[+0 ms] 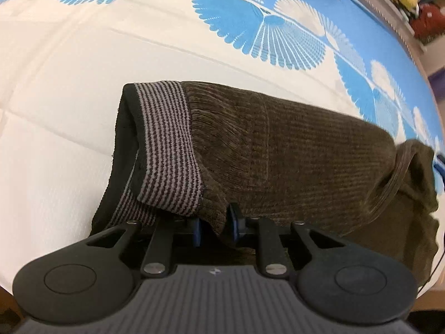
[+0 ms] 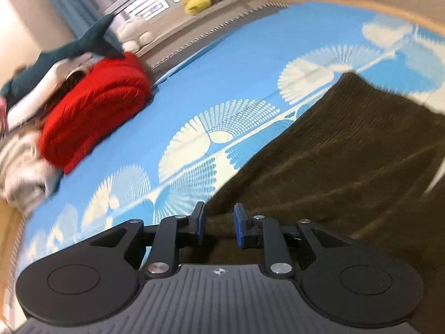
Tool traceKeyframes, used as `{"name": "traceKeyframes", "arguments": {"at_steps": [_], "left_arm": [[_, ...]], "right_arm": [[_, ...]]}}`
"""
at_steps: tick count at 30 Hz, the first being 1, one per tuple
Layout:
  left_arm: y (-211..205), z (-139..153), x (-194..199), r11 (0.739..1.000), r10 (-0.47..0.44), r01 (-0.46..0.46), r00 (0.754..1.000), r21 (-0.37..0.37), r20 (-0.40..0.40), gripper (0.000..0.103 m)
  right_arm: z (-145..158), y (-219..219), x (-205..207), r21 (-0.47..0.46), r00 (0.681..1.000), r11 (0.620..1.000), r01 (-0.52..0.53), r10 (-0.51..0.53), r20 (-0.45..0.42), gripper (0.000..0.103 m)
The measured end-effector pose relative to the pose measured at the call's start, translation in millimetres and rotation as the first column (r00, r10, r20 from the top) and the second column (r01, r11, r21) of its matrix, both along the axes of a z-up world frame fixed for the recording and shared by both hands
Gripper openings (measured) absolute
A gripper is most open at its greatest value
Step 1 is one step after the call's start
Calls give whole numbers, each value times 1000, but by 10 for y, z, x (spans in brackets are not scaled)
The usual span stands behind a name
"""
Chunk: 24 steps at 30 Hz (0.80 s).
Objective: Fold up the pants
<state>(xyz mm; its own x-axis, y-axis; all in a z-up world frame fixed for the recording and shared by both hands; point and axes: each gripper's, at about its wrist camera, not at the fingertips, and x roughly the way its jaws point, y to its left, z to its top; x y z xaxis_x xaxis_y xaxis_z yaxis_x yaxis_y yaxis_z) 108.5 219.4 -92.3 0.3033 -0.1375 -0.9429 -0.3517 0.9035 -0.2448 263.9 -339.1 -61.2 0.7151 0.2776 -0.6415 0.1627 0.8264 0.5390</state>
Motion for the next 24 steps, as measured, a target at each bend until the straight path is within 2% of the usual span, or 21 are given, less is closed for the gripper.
{"name": "traceKeyframes", "arguments": {"at_steps": [6, 9, 11, 14, 17, 18, 20, 24], "left_arm": [[-21, -35, 49, 1000, -22, 22, 1000, 10, -21, 23], [-22, -54, 61, 1000, -25, 25, 999, 9, -28, 23], [2, -60, 55, 1000, -20, 20, 999, -4, -29, 23], [25, -64, 53, 1000, -14, 13, 1000, -20, -28, 23], [24, -56, 58, 1000, -20, 19, 999, -22, -26, 23], [24, -51, 58, 1000, -21, 20, 999, -22, -25, 23], [26, -34, 51, 1000, -20, 20, 1000, -22, -23, 23], [11, 33, 6, 1000, -29, 28, 1000, -11, -7, 20]], "right_arm": [[-475, -63, 539, 104, 992, 991, 83, -72, -108, 40], [-619, -67, 713, 151, 985, 980, 126, -105, -139, 42], [-653, -5, 819, 136, 985, 984, 117, -98, -140, 43], [-666, 112, 908, 56, 986, 995, 85, -76, -149, 43], [-640, 139, 921, -9, 984, 996, 90, -90, -154, 36], [-615, 151, 911, -37, 983, 995, 96, -101, -151, 24], [-545, 108, 847, -68, 985, 993, 97, -105, -135, 8], [-162, -50, 595, -76, 993, 993, 92, -97, -67, 6]]}}
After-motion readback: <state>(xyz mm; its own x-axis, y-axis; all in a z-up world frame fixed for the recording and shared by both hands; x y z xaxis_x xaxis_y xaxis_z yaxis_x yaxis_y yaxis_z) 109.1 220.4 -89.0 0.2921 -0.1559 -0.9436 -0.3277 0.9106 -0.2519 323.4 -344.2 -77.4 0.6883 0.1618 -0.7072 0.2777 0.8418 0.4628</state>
